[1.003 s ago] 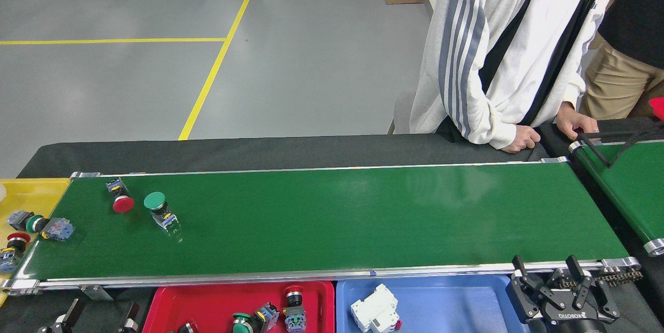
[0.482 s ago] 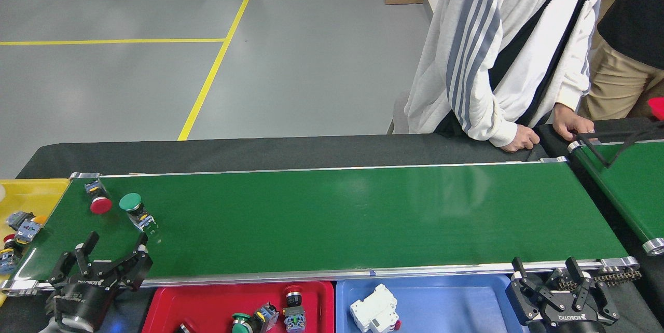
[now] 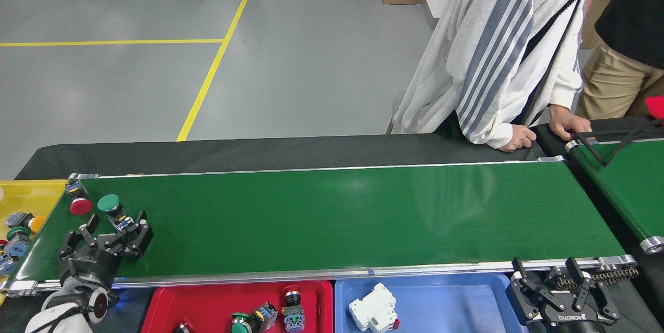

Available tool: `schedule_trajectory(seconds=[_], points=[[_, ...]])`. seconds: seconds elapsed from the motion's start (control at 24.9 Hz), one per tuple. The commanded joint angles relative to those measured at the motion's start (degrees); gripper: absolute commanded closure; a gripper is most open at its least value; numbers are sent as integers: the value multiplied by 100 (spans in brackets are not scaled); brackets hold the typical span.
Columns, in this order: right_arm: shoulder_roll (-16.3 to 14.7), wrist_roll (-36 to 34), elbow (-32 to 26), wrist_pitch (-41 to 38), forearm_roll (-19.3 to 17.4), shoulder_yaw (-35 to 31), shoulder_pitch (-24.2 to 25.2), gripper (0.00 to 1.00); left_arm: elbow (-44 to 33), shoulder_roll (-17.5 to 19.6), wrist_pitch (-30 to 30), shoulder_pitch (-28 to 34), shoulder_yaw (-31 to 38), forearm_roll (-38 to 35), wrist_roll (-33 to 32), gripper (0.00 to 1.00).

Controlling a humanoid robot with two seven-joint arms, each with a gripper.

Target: Pick switch part from conveyor to tray

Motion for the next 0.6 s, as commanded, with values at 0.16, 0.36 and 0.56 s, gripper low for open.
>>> schedule_trajectory(seconds=[0.16,0.36,0.56], points=[[-20,14,-79,-18,1,-23,18,0,41,161,-28,19,-145,342,532,92],[-12,14,-88,-18,1,-23,27,0,-890,100,-309,731,-154,351,559,95],[-12,14,-114,-18,1,-23,36,0,-2692,-76,-880,1909,-145,439,515,95]])
